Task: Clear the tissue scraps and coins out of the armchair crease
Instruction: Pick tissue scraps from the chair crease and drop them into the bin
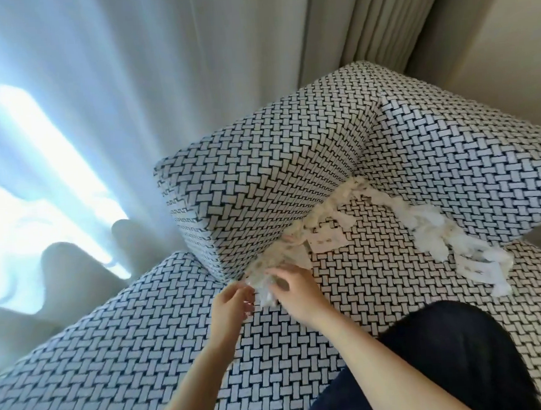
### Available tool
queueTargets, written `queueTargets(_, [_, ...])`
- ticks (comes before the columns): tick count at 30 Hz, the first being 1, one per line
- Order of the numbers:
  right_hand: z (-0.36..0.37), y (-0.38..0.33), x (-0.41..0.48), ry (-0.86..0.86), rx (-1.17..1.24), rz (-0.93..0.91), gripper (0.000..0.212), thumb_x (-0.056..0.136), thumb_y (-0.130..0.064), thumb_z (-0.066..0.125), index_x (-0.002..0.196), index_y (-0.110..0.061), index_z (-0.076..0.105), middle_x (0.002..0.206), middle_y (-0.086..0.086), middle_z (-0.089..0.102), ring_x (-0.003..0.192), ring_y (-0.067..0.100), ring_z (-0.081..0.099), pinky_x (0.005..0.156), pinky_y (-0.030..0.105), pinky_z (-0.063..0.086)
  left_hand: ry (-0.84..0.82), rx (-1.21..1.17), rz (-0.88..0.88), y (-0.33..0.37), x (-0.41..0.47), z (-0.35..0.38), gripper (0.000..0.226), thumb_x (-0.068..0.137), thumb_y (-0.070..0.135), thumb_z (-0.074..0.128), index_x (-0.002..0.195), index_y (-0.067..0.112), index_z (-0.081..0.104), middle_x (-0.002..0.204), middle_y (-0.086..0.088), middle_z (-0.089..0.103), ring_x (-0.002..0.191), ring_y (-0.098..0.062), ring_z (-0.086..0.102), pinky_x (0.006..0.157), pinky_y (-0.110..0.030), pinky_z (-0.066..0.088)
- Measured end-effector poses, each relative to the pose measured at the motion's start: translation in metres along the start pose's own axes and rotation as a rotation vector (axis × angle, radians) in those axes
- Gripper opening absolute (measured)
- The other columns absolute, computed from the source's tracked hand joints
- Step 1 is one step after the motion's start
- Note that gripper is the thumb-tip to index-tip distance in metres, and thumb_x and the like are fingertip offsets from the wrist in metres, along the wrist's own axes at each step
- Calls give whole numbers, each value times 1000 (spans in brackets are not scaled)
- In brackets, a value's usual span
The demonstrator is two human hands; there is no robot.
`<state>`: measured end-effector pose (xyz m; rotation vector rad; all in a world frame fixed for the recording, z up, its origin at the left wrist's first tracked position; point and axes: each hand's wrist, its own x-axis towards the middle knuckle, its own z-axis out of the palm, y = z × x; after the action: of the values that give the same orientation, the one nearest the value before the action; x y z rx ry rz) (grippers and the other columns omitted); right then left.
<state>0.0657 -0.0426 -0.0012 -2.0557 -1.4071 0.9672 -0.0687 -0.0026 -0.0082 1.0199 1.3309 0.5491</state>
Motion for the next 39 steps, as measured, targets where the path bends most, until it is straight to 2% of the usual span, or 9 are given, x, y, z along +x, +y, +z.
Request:
queueTargets(2, [12, -1, 5, -53, -70, 19, 42, 96, -29, 50, 138, -33, 46, 146, 4, 37, 128, 23, 37, 113, 43, 29, 76, -2, 3, -6, 3, -5, 14, 91, 9, 52, 89, 4, 65, 79, -4, 63, 71, -17, 55, 64, -25, 42])
queueTargets(6, [25, -2, 8, -190, -188, 97, 49, 97, -40, 45, 143, -46, 29, 159, 0, -5, 145, 33, -12, 116, 49, 1, 275, 31, 37, -11, 5, -8, 20, 93, 11, 49, 106, 11, 65, 98, 0, 64, 88, -12, 56, 76, -29, 44])
queueTargets(9, [30, 1, 3, -206, -273, 89, 58, 97, -40, 44, 149, -39, 17, 158, 0, -16, 144, 30, -18, 117, 45, -1, 301, 134, 22, -17, 15, -8, 33, 92, 19, 50, 124, 13, 58, 114, 3, 59, 107, -15, 52, 96, -35, 42])
queueTargets(12, [29, 4, -1, -186, -261, 86, 64, 97, -39, 45, 150, -35, 9, 158, -3, -16, 145, 25, -16, 117, 42, 1, 222, 379, -3, -27, 26, -2, 56, 85, 50, 45, 135, 25, 49, 135, 5, 52, 124, -21, 43, 104, -47, 36])
queueTargets(17, [21, 9, -10, -162, -206, 21, 68, 98, -27, 47, 149, -38, 4, 159, -8, 3, 147, 17, 1, 116, 33, 13, 324, 559, 7, -19, 20, 11, 50, 88, 24, 48, 138, 23, 41, 132, 3, 52, 118, -21, 30, 100, -38, 31])
queueTargets(26, [15, 25, -16, -55, -71, 7, 54, 97, -18, 51, 147, -25, 31, 156, -6, 23, 143, 12, 23, 113, 24, 17, 316, 223, -43, -16, 13, 36, 34, 84, 12, 56, 116, 21, 50, 116, -4, 52, 118, -21, 31, 100, -35, 31])
queueTargets(32, [2, 39, -21, 41, -22, -17, 47, 94, -12, 53, 140, -20, 45, 149, -9, 36, 140, 8, 28, 108, 15, 15, 144, -75, -33, -4, 6, 57, 51, 87, 3, 52, 135, 13, 37, 130, -7, 50, 121, -23, 47, 105, -40, 40])
queueTargets(36, [-9, 44, -22, 113, -40, -37, 42, 92, -8, 54, 134, -16, 53, 141, -7, 47, 133, 7, 38, 103, 8, 16, 119, -191, -70, 4, 4, 63, 51, 91, 6, 53, 138, 11, 34, 126, -6, 53, 106, -17, 50, 87, -28, 38])
queueTargets(39, [-15, 45, -22, 167, -56, -58, 37, 91, -8, 55, 128, -14, 59, 136, -2, 54, 129, 9, 45, 101, 6, 19, 107, -222, -65, 7, 4, 62, 54, 91, 6, 53, 139, 14, 31, 120, -4, 54, 103, -16, 49, 86, -29, 35])
